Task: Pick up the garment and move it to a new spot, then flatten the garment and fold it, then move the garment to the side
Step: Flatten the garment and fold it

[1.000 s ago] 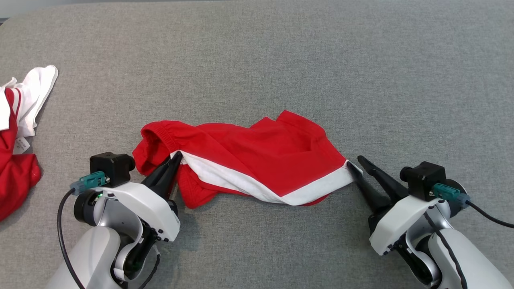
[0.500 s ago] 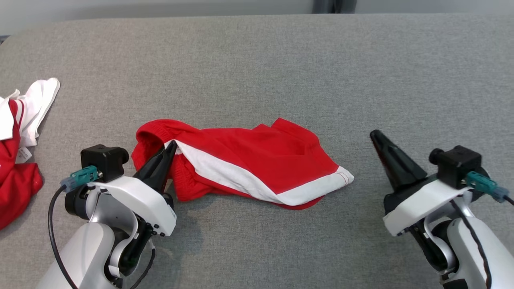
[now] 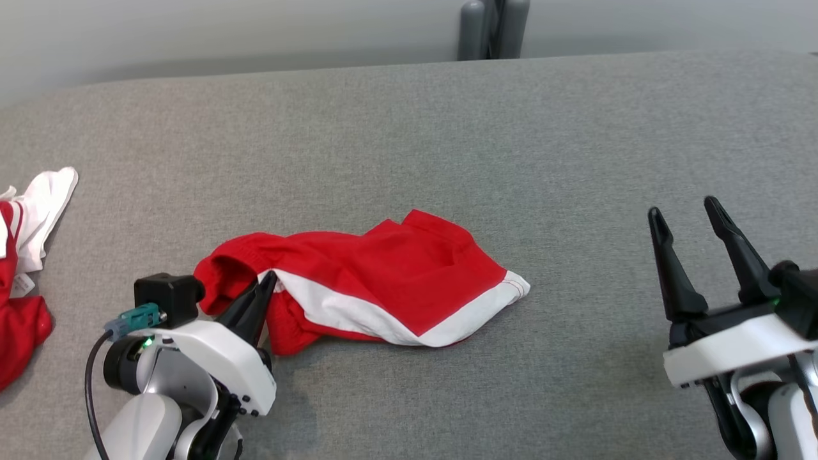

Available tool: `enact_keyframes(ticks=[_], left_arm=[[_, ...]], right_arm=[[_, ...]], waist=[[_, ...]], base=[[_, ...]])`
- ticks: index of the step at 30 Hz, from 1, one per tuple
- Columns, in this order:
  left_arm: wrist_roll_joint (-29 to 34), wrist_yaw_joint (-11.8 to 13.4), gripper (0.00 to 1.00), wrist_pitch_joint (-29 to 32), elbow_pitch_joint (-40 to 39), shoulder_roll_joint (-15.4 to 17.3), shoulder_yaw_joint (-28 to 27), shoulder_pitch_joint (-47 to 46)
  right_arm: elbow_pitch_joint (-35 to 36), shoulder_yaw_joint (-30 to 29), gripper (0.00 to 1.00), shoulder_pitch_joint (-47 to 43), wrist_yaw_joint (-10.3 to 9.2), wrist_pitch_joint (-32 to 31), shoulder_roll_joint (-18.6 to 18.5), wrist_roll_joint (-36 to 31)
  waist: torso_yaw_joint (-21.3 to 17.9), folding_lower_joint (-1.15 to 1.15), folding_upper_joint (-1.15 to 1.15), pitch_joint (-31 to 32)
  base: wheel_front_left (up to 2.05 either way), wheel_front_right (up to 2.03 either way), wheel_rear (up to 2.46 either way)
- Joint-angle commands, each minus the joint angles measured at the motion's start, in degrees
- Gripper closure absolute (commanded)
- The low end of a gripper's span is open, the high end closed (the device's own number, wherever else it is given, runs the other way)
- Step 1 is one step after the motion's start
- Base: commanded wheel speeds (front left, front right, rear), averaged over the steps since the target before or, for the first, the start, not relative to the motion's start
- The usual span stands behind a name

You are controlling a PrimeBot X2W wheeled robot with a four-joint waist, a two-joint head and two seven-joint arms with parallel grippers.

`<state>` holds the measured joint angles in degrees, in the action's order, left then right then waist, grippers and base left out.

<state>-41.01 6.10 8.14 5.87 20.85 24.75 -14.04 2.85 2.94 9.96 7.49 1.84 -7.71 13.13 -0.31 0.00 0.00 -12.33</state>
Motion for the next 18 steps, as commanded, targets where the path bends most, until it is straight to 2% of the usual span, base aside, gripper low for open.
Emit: enact_keyframes(ticks=[1, 5, 18], left_arm=[[-0.38, 0.15, 1.0, 0.1, 0.05, 0.4, -0.09, 0.71], [-0.89, 0.52, 1.0, 0.1, -0.01, 0.46, -0.02, 2.78], [-1.89, 1.14, 1.0, 0.31, -0.69, 0.62, 0.28, 4.61]], right_arm=[[0.83, -0.89, 0.0, -1.34, 0.01, -0.46, 0.21, -0.72], [3.99, -3.55, 0.0, -5.49, 0.01, -2.27, 1.56, -1.97], [7.34, -4.52, 0.0, -9.03, 0.01, -3.33, 3.23, -1.07]], waist=[[-0.72, 0.0, 0.0, 0.85], [-1.76, 0.0, 0.0, 2.43], [-2.29, 0.0, 0.0, 3.33]], base=[[0.0, 0.0, 0.0], [0.0, 0.0, 0.0], [0.0, 0.0, 0.0]])
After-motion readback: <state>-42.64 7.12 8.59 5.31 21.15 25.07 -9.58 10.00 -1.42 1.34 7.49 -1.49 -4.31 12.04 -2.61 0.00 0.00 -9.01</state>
